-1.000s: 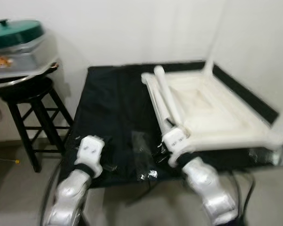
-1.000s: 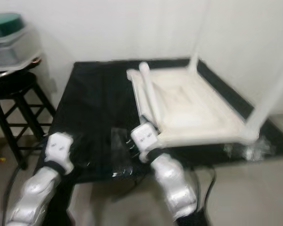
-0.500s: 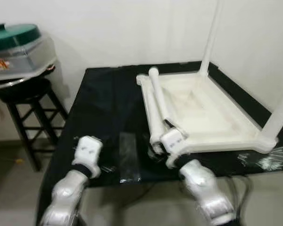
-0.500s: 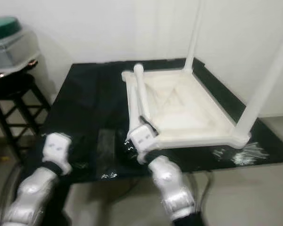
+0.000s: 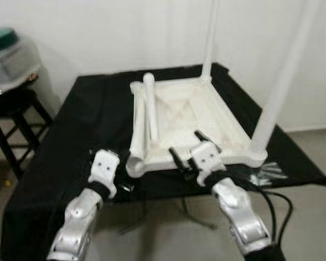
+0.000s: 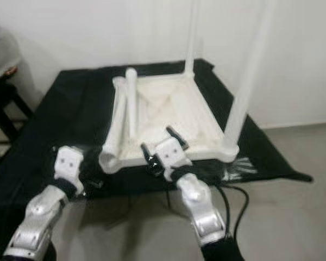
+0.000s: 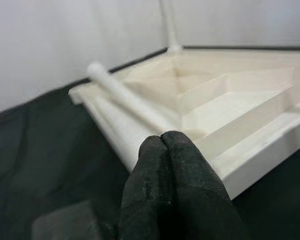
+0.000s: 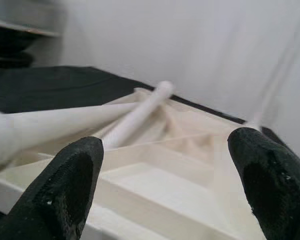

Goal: Building children table

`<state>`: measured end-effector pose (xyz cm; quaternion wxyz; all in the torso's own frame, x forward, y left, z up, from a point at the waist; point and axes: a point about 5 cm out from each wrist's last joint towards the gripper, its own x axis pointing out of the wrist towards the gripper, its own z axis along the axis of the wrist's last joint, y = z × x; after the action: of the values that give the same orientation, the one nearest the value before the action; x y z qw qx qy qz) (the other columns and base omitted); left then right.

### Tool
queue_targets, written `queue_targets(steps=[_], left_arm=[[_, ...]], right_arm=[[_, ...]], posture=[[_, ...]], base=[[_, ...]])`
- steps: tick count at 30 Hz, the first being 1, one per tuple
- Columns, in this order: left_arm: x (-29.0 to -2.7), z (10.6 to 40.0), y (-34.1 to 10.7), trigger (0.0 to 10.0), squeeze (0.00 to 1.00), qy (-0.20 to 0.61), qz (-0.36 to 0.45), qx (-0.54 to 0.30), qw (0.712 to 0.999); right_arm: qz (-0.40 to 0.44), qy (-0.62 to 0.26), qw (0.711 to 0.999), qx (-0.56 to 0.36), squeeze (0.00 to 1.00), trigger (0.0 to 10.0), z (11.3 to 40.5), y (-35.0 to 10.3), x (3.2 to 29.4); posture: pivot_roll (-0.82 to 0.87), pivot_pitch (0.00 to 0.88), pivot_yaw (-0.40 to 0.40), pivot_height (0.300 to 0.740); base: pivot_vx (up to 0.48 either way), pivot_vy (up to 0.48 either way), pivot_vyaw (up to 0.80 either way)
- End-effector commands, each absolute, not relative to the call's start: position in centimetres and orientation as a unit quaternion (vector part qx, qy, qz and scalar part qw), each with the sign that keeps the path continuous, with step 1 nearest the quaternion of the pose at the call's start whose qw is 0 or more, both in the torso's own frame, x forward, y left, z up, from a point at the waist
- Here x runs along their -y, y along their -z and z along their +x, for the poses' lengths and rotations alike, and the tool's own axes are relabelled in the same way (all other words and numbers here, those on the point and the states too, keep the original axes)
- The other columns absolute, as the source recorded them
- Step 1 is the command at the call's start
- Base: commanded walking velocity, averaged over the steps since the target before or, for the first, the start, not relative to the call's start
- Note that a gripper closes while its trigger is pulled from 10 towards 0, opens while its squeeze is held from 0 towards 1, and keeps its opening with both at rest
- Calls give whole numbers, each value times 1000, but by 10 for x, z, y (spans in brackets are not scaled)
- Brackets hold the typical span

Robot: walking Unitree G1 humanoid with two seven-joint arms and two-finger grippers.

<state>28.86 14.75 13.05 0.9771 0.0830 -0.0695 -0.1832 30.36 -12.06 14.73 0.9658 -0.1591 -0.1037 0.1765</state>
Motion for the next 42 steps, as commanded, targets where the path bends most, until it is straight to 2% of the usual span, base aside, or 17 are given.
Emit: queue_targets(steps=[1,2,8,9,10,11,14,16,18,20,25,26,30,31,33,42], left_arm=[[-156,288,-129,10000,643,181,96,66,977],[-153,286,-132,10000,1000,201,106,77,971],[-153,283,-143,10000,1000,216,129,102,962],[-153,283,-145,10000,1000,229,176,107,951],[-153,283,-145,10000,1000,229,176,107,951],[-153,283,-146,10000,1000,242,217,110,939],[-153,283,-148,10000,1000,252,250,114,928],[-148,284,-150,10000,1000,275,312,120,902],[-148,284,-150,10000,1000,275,312,120,902],[-144,288,-147,10000,1000,288,379,116,872],[-144,299,-146,10000,1000,270,442,110,848],[-145,303,-145,10000,412,265,460,105,841],[-145,305,-144,10000,412,263,473,102,835],[-148,308,-142,10000,0,259,503,95,819],[-153,310,-139,10000,0,255,542,86,796],[-163,313,-138,10000,0,254,587,78,765]], right_arm=[[-148,-191,965,107,0,10000,302,-147,112],[-145,-189,966,104,0,10000,303,-146,113],[-143,-190,966,98,0,10000,303,-145,114],[-142,-191,967,96,0,10000,303,-144,114],[-142,-191,967,96,0,10000,303,-144,114],[-141,-191,967,94,0,10000,304,-144,114],[-140,-192,967,92,0,10000,304,-144,114],[-139,-194,967,88,0,10000,304,-143,115],[-139,-194,967,88,0,10000,304,-143,115],[-138,-196,967,84,0,10000,304,-142,115],[-137,-197,967,82,0,10000,304,-141,114],[-137,-197,967,81,0,10000,304,-141,114],[-137,-198,967,81,0,10000,304,-141,114],[-136,-198,967,80,0,10000,303,-141,114],[-135,-199,967,79,0,10000,303,-140,113],[-134,-201,967,77,0,10000,301,-140,113]], posture=[[-46,17,40,740],[-54,18,41,740],[-54,19,40,740],[-53,20,37,740],[-53,20,37,740],[-54,21,35,740],[-54,21,35,740],[-60,22,38,740],[-60,22,38,740],[-66,23,40,740],[-68,23,42,740],[-68,23,42,740],[-68,23,42,740],[-75,26,47,740],[-73,28,48,740],[-73,29,48,740]], base=[[0,0,0],[0,0,0],[0,0,0],[0,0,0],[0,0,0],[0,0,0],[0,0,0],[0,0,0],[0,0,0],[0,0,0],[0,0,0],[0,0,0],[0,0,0],[0,0,0],[0,0,0],[0,0,0]])
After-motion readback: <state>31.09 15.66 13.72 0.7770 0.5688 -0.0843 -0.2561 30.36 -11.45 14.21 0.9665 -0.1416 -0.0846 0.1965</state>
